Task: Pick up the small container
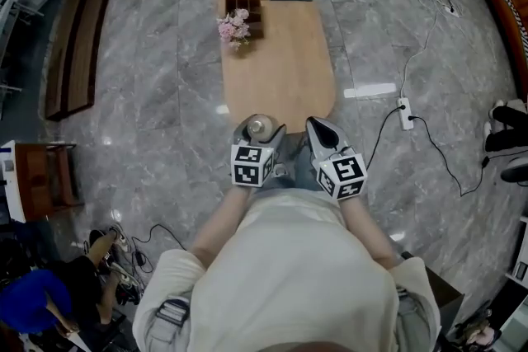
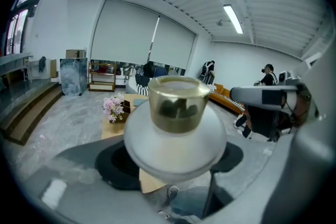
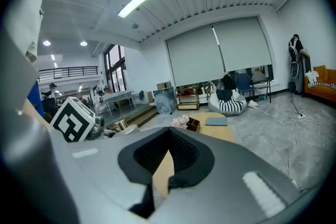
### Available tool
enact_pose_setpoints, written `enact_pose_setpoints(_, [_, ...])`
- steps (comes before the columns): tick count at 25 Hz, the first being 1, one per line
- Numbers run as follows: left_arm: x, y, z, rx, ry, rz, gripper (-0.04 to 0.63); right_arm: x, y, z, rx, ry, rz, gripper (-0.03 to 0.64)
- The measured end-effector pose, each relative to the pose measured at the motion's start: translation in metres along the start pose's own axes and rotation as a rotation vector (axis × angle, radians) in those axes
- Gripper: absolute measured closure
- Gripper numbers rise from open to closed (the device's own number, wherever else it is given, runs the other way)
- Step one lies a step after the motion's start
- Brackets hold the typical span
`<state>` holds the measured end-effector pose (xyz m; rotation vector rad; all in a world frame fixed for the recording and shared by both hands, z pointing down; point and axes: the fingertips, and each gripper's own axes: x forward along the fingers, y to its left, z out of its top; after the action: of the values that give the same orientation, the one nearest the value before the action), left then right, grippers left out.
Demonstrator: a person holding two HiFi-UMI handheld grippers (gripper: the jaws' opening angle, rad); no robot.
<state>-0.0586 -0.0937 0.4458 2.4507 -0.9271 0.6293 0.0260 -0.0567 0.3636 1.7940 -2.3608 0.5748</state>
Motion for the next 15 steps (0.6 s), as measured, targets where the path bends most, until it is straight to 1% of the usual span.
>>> enact_pose_setpoints(9, [-0.028, -0.008, 0.032, 0.030, -0.056, -0.013, 0.250, -0.005, -0.002, 0.028, -0.025, -0.042, 0.012, 0.618])
enact_pose_setpoints(15, [-0.041, -0.005, 0.042, 0.029, -0.092, 0.002, 0.250, -0.004, 0.002, 0.032, -0.041, -0.057, 0.036, 0.618])
